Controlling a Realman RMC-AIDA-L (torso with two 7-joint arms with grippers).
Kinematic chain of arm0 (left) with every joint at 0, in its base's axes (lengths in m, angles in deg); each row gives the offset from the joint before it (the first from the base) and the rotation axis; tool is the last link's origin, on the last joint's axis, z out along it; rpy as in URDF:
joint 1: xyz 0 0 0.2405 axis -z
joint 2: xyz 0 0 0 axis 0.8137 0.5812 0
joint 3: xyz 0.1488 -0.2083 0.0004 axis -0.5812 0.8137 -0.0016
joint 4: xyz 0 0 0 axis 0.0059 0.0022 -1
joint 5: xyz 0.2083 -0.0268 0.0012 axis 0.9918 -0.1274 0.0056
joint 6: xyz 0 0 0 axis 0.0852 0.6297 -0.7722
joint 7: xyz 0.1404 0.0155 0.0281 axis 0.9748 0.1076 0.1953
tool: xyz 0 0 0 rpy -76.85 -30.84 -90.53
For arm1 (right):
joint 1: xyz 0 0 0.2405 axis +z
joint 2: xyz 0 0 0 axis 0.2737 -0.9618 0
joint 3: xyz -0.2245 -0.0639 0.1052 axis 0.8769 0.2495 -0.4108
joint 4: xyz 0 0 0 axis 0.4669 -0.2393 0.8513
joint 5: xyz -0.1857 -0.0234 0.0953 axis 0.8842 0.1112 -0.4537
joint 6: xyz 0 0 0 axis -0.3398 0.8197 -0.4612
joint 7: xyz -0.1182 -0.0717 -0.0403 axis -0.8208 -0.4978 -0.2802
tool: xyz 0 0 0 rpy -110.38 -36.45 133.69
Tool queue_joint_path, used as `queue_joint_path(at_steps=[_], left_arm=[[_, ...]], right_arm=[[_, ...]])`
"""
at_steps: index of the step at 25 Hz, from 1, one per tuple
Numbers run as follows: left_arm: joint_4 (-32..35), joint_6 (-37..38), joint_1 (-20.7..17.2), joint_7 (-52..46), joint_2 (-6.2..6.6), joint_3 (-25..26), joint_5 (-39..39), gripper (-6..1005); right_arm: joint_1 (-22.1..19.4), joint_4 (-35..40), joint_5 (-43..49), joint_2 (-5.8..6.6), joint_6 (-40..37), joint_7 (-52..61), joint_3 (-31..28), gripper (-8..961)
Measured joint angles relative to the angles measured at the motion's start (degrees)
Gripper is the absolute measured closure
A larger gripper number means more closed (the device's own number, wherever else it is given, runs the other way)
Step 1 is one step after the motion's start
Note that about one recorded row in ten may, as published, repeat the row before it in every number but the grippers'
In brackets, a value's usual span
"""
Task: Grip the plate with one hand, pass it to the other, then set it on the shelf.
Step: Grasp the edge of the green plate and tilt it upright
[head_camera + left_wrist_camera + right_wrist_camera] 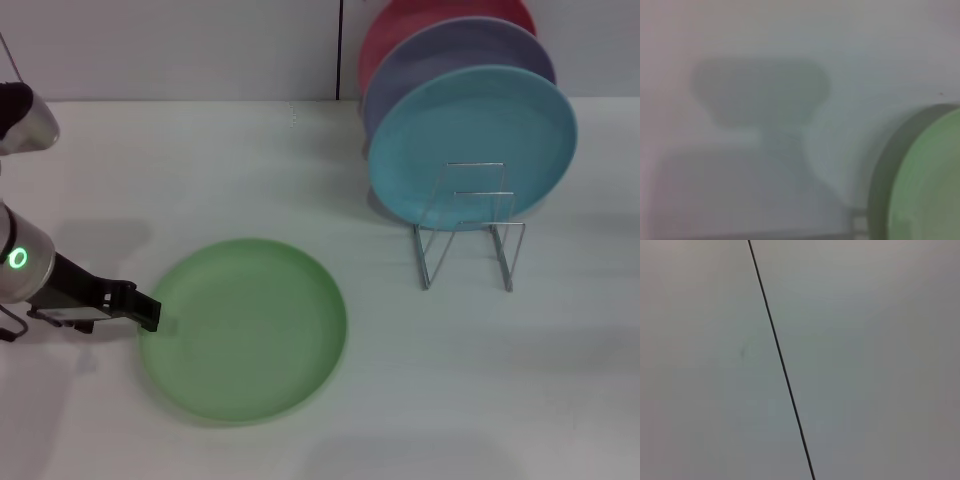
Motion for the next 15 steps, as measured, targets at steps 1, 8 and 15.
queue_joint_path(at_steps=[1,8,15], left_arm=[[0.56,0.58,0.10,-0.17,-0.02,-0.23,0.10,261],[4.23,2.35,1.92,-0.58,-0.09,-2.15,0.23,274],[4.40,2.57,1.80,-0.61,-0.25,-3.78,0.10,287]], right_arm=[[0.00,0.00,0.00,0.00,0.00,0.00,0.00,301],[-0.25,0.27,0.10,0.45,-0.19,0.43,0.00,301],[-0.21,0.30,0.16,0.48,-0.29,0.52,0.01,300]])
